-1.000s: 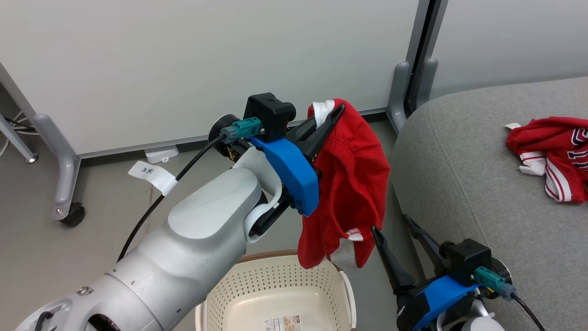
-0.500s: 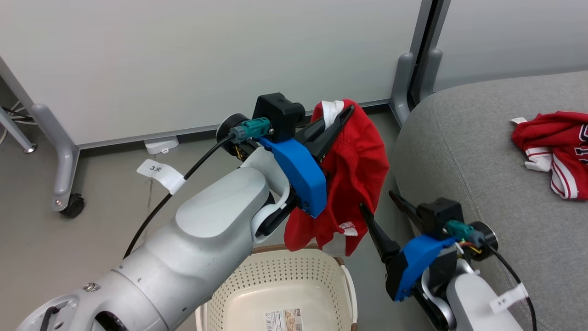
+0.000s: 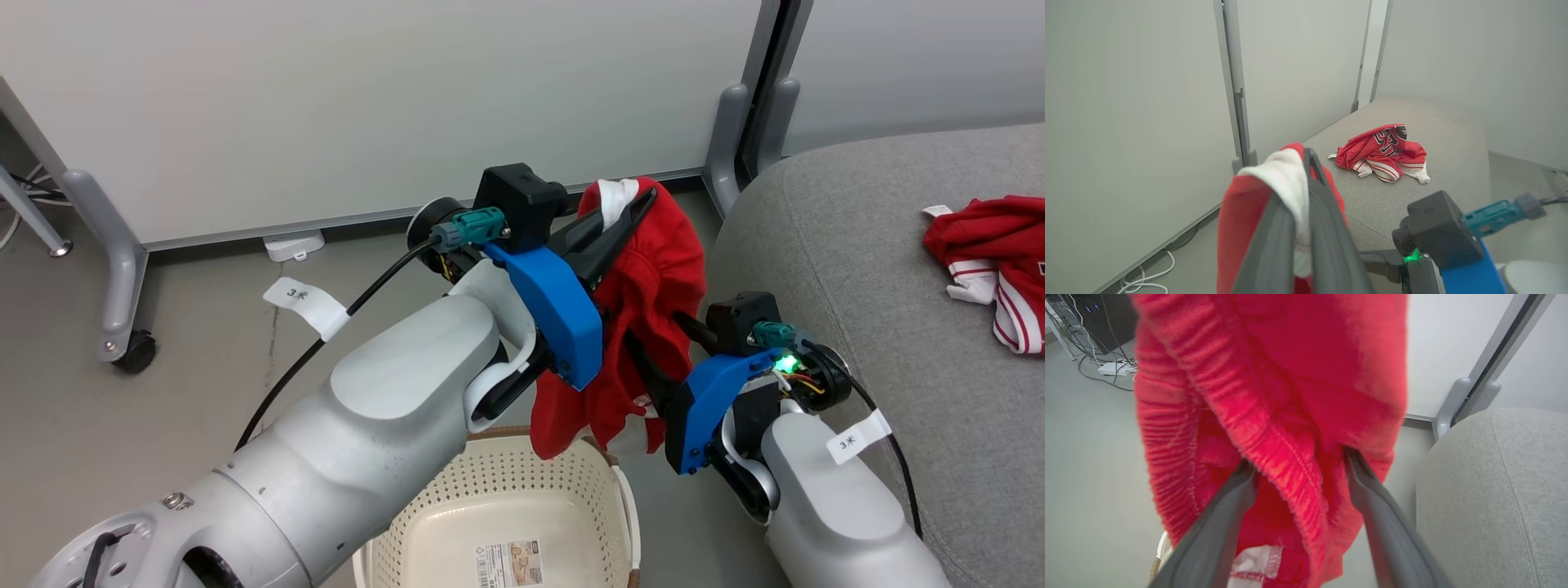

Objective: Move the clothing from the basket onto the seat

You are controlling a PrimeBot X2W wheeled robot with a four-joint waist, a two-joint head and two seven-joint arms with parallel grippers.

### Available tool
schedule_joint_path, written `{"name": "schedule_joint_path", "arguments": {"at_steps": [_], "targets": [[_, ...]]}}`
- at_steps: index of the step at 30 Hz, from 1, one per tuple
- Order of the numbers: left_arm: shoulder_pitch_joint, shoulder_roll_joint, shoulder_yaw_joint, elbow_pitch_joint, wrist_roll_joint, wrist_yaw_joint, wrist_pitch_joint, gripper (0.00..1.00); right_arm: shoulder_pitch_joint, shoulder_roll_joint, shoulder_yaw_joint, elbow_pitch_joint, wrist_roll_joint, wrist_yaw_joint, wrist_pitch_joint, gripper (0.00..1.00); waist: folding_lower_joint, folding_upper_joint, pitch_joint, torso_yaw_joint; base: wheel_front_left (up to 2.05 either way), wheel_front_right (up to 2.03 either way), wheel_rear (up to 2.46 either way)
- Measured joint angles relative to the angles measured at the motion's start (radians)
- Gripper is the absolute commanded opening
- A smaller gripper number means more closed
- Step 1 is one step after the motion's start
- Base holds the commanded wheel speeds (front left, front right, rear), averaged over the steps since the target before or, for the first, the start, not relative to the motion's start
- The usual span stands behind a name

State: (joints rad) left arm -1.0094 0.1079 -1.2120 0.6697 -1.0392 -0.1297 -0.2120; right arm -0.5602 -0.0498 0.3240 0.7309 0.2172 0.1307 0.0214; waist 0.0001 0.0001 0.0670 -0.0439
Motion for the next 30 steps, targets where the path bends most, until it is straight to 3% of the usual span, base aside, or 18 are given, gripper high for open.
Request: {"name": "schedule_joint_path", "arguments": {"at_steps": [3, 6, 29, 30], "targets": [[-0.007, -0.004, -0.006, -0.007, -0.008, 0.0, -0.001, 0.0, -0.039, 0.0, 0.025, 0.06, 0.038, 0.0, -0.02, 1.0, 0.0, 0.0, 0.0, 0.003, 0.0, 0.0, 0.0], [-0.011, -0.006, -0.013, -0.01, -0.01, 0.0, -0.001, 0.0, -0.076, 0.0, 0.045, 0.111, 0.08, 0.0, -0.044, 0.0, 0.0, 0.0, 0.0, 0.006, 0.0, 0.0, 0.0], [-0.013, 0.004, -0.04, 0.001, -0.044, 0.0, -0.015, 0.0, -0.162, 0.0, 0.189, 0.299, 0.261, 0.0, -0.191, 0.0, -0.0001, 0.0, -0.021, -0.006, 0.0, 0.0, 0.0], [-0.013, 0.004, -0.041, 0.002, -0.045, 0.0, -0.016, 0.31, -0.165, 0.0, 0.193, 0.302, 0.266, 0.0, -0.194, 0.0, -0.0001, 0.0, -0.022, -0.006, 0.0, 0.0, 0.0]]}}
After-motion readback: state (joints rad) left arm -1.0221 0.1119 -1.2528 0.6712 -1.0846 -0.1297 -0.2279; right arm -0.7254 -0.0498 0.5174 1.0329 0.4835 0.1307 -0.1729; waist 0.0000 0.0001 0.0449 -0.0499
